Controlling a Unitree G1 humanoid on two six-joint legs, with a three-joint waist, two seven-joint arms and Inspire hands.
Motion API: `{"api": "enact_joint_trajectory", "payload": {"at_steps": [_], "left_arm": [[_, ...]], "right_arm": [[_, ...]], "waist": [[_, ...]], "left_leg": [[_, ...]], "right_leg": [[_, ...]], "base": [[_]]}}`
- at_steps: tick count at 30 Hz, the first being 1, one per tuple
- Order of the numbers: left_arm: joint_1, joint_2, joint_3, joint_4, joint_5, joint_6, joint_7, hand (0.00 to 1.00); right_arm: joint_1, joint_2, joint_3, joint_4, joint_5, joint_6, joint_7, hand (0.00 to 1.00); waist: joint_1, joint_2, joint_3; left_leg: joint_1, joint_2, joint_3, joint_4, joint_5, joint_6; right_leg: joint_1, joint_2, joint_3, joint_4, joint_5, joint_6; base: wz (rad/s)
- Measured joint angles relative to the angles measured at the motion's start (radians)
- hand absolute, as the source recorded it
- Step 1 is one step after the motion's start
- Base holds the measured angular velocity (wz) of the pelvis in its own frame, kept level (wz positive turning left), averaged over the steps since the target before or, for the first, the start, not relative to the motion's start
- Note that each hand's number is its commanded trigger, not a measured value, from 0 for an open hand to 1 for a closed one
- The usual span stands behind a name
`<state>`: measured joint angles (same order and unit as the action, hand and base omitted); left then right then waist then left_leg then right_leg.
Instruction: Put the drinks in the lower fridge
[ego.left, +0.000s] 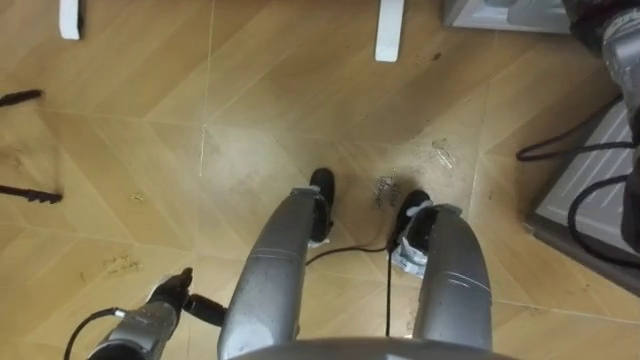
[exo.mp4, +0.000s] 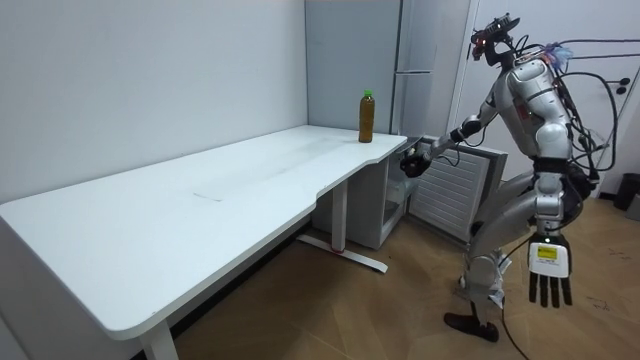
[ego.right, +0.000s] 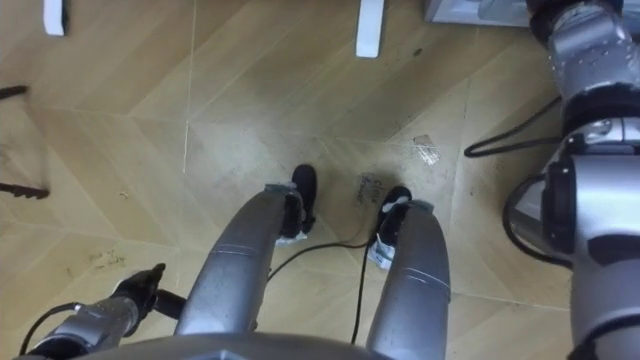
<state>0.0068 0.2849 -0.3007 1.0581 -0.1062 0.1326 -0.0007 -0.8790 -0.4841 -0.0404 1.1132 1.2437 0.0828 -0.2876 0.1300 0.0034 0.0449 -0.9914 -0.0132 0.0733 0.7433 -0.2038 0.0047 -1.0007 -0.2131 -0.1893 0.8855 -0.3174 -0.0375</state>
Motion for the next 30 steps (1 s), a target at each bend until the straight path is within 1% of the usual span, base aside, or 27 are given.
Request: {"api": "enact_joint_trajectory", "payload": {"at_steps": [4, 5, 6, 8, 13, 17, 21, 28, 30], "left_arm": [[0.001, 0.001, 0.002, 0.0, -0.001, -0.004, 0.018, 0.0], [0.001, 0.002, 0.002, 0.0, 0.0, -0.003, 0.018, 0.0], [0.001, 0.002, 0.002, -0.001, 0.0, -0.003, 0.018, 0.0], [0.001, 0.003, 0.003, -0.002, 0.0, -0.003, 0.019, 0.0], [0.016, 0.003, 0.002, -0.002, -0.001, -0.003, 0.032, 0.0], [0.03, 0.003, 0.002, -0.001, -0.001, -0.003, 0.041, 0.0], [0.03, 0.003, 0.002, -0.002, 0.0, -0.004, 0.058, 0.0], [0.03, 0.003, 0.001, -0.002, -0.001, -0.008, 0.058, 0.0], [0.03, 0.003, 0.001, -0.002, -0.001, -0.008, 0.059, 0.0]], "right_arm": [[-0.018, 0.0, 0.0, 0.0, -0.001, 0.0, -0.03, 1.0], [-0.022, 0.0, 0.0, -0.001, -0.001, 0.001, -0.039, 0.58], [-0.025, 0.0, 0.0, -0.001, -0.001, 0.001, -0.044, 0.0], [-0.028, 0.0, -0.001, 0.0, 0.006, 0.013, -0.069, 0.0], [-0.028, 0.0, -0.002, 0.0, 0.013, 0.014, -0.096, 0.0], [-0.029, -0.011, -0.002, -0.001, 0.041, 0.005, -0.12, 0.0], [-0.039, -0.014, -0.003, -0.003, 0.048, 0.002, -0.13, 0.0], [-0.04, -0.017, -0.003, -0.004, 0.082, -0.006, -0.137, 0.0], [-0.04, -0.019, -0.003, -0.004, 0.085, -0.021, -0.135, 0.0]], "waist": [[-0.007, -0.001, -0.0001], [-0.013, -0.001, 0.0], [-0.014, -0.002, 0.0001], [-0.02, -0.003, -0.0002], [-0.024, -0.003, -0.0005], [-0.026, -0.005, -0.0009], [-0.031, -0.005, -0.0012], [-0.043, -0.005, -0.0014], [-0.045, -0.005, -0.0018]], "left_leg": [[0.009, 0.001, 0.002, 0.004, 0.0, 0.0], [0.009, 0.001, 0.002, 0.005, 0.0, 0.0], [0.009, 0.001, 0.002, 0.006, 0.0, 0.0], [0.009, 0.001, 0.001, 0.008, 0.0, 0.0], [0.01, 0.004, -0.002, 0.017, 0.0, 0.0], [0.014, 0.004, -0.006, 0.021, 0.0, 0.0], [0.018, 0.004, -0.007, 0.021, 0.0, 0.0], [0.019, 0.004, -0.005, 0.021, 0.0, 0.0], [0.02, 0.004, -0.004, 0.021, 0.0, 0.0]], "right_leg": [[0.01, 0.0, 0.002, -0.001, -0.001, 0.0], [0.011, 0.0, 0.002, 0.0, -0.001, 0.001], [0.011, 0.0, 0.003, 0.0, -0.001, 0.001], [0.012, 0.0, 0.003, 0.002, -0.001, 0.002], [0.016, 0.003, -0.001, 0.005, 0.0, 0.001], [0.023, 0.003, -0.004, 0.006, 0.002, 0.001], [0.027, 0.003, -0.004, 0.007, 0.002, 0.0], [0.027, 0.003, -0.007, 0.015, 0.002, 0.0], [0.027, 0.003, -0.006, 0.017, 0.002, 0.0]], "base": [[-0.02], [0.0], [0.0], [0.0], [0.0], [0.0], [0.0], [0.0], [0.0]]}}
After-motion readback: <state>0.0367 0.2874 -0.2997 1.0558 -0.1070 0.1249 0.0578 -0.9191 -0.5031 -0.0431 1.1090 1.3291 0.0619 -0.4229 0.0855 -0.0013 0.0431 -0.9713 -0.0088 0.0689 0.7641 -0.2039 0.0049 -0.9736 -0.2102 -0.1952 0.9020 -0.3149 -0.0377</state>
